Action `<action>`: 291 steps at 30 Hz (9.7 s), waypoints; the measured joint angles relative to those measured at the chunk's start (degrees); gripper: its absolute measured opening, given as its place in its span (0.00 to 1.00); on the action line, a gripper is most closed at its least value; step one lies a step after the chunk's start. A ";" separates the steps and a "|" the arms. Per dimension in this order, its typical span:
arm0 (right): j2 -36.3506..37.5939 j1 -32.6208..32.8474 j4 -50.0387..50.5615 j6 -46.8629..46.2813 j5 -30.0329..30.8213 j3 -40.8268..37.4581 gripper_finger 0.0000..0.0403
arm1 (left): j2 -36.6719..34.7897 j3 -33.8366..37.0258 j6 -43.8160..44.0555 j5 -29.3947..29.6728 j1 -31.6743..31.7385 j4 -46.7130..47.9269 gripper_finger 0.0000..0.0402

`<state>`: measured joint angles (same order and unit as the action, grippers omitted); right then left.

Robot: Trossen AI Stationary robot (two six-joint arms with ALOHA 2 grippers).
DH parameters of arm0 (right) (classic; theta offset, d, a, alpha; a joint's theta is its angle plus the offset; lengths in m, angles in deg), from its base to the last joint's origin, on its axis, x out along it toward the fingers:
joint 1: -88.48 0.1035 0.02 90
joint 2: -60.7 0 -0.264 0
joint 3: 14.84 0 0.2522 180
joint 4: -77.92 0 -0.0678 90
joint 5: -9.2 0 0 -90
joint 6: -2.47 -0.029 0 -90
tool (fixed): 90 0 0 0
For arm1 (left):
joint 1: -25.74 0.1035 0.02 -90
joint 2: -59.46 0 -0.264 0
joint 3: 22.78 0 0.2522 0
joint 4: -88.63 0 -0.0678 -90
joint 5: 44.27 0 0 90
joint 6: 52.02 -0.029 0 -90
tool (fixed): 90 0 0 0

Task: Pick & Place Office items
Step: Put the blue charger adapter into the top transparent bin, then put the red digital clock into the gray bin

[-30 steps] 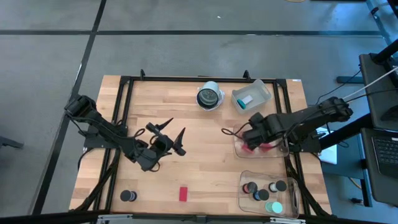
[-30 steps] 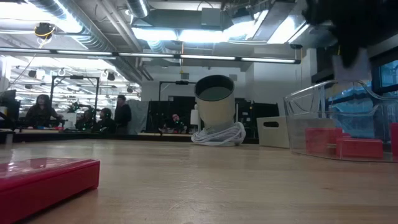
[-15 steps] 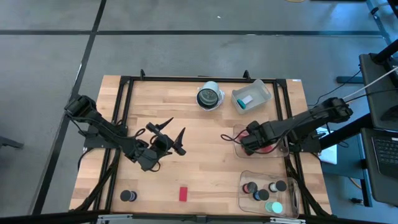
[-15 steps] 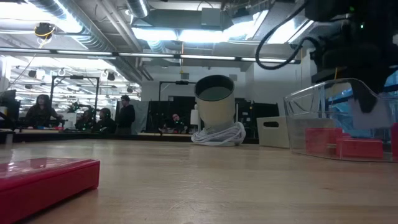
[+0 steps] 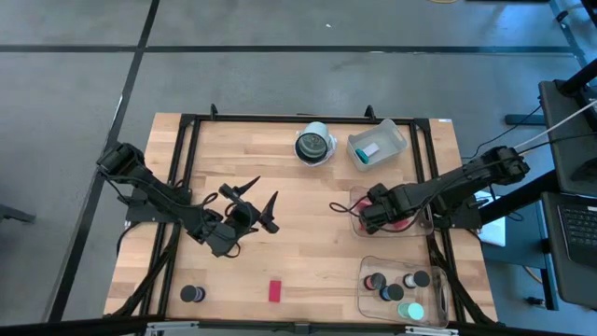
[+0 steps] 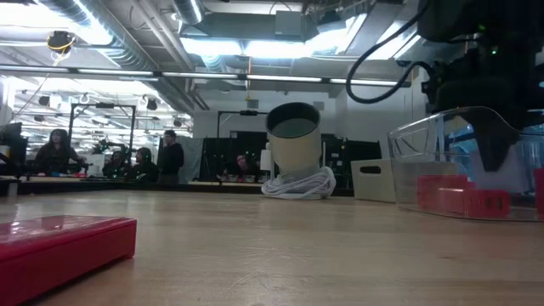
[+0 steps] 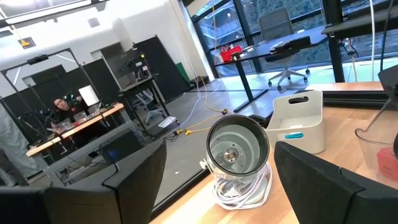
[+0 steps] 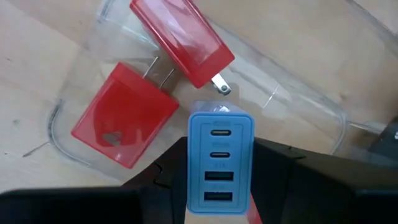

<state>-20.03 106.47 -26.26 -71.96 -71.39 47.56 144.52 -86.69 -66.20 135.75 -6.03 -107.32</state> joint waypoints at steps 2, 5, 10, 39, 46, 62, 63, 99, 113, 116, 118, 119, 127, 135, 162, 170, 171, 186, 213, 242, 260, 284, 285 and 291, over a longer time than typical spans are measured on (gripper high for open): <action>0.00 -0.01 -0.10 0.20 0.02 0.00 0.30 | 0.00 0.00 -0.02 0.00 -0.02 0.00 0.74; 0.00 -0.01 -0.36 0.26 0.02 0.00 0.33 | 0.00 0.00 -0.01 0.00 0.00 0.06 0.74; 0.00 -0.01 -0.35 0.29 0.12 0.00 0.48 | 0.00 0.00 -0.02 0.00 -0.02 0.36 0.74; 0.02 2.28 7.24 13.75 15.24 24.87 0.70 | 0.24 0.02 44.04 -52.91 -5.13 26.45 0.74; 0.02 4.33 3.19 15.37 19.21 27.69 0.70 | 5.11 0.04 62.33 -57.19 -5.84 28.16 0.74; 0.02 4.78 2.78 22.83 18.98 27.69 0.70 | 20.75 -10.26 90.07 -72.91 -4.32 32.27 0.74; 0.02 4.78 2.79 22.89 18.70 27.69 0.70 | 21.40 -12.33 90.06 -76.51 -3.81 35.87 0.74; 0.02 4.78 2.66 25.43 18.23 27.69 0.70 | 33.43 -30.80 116.67 -70.16 -8.23 62.10 0.74; 0.02 4.78 2.43 25.46 18.67 27.69 0.70 | 34.23 -30.80 90.66 -66.77 -7.72 63.19 0.71; 0.02 4.78 2.23 25.46 18.67 27.69 0.70 | 34.18 -30.80 93.37 -68.35 -7.72 63.51 0.67; 0.02 4.78 2.20 25.46 18.67 27.69 0.70 | 34.05 -30.80 96.09 -70.43 -7.54 63.64 0.64; 0.02 4.78 2.19 25.46 18.67 27.69 0.70 | 33.99 -30.80 97.11 -71.65 -7.52 63.67 0.63; 0.02 4.78 1.29 25.46 18.67 27.69 0.70 | 33.75 -30.93 103.54 -81.17 -7.69 61.67 0.59; 0.02 4.78 0.94 25.46 18.67 27.69 0.70 | 33.90 -30.91 105.09 -85.26 -7.78 57.77 0.60; 0.02 4.78 0.74 22.37 17.92 27.69 0.70 | 33.80 -42.55 55.47 -88.07 -9.28 66.58 0.59; 0.02 4.78 0.60 22.37 16.65 27.69 0.70 | 34.28 -42.57 48.75 -81.20 -17.21 61.86 0.58; 0.02 4.78 0.49 22.37 16.65 27.69 0.70 | 34.32 -42.43 48.92 -80.24 -17.65 61.36 0.58; 0.02 4.78 -0.01 20.89 16.67 27.69 0.70 | 34.47 -34.83 49.17 -79.51 -17.15 50.37 0.49; 0.00 4.78 -0.15 20.91 17.16 27.67 0.70 | 38.31 -34.78 46.04 -84.76 -12.14 53.38 0.24; 0.00 4.78 -0.31 22.67 16.70 27.67 0.70 | 26.77 -34.84 61.48 -78.79 -6.02 63.76 0.27; 0.00 4.75 -0.31 24.53 16.70 27.67 0.70 | 31.30 -34.86 91.61 -72.11 -1.95 69.63 0.69; 0.00 4.69 -0.35 25.61 17.59 27.67 0.70 | 35.08 -36.69 78.11 -66.55 -2.84 68.03 0.68; 0.00 4.69 -0.33 25.51 17.57 27.67 0.70 | 35.07 -37.53 77.89 -66.52 -2.78 68.23 0.68; 0.00 4.74 -0.34 25.39 16.70 27.67 0.70 | 34.95 -38.53 80.64 -67.22 -3.54 69.85 0.68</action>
<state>-20.03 111.20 -26.60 -46.57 -54.69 75.23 179.47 -125.23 14.45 68.53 -9.56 -37.47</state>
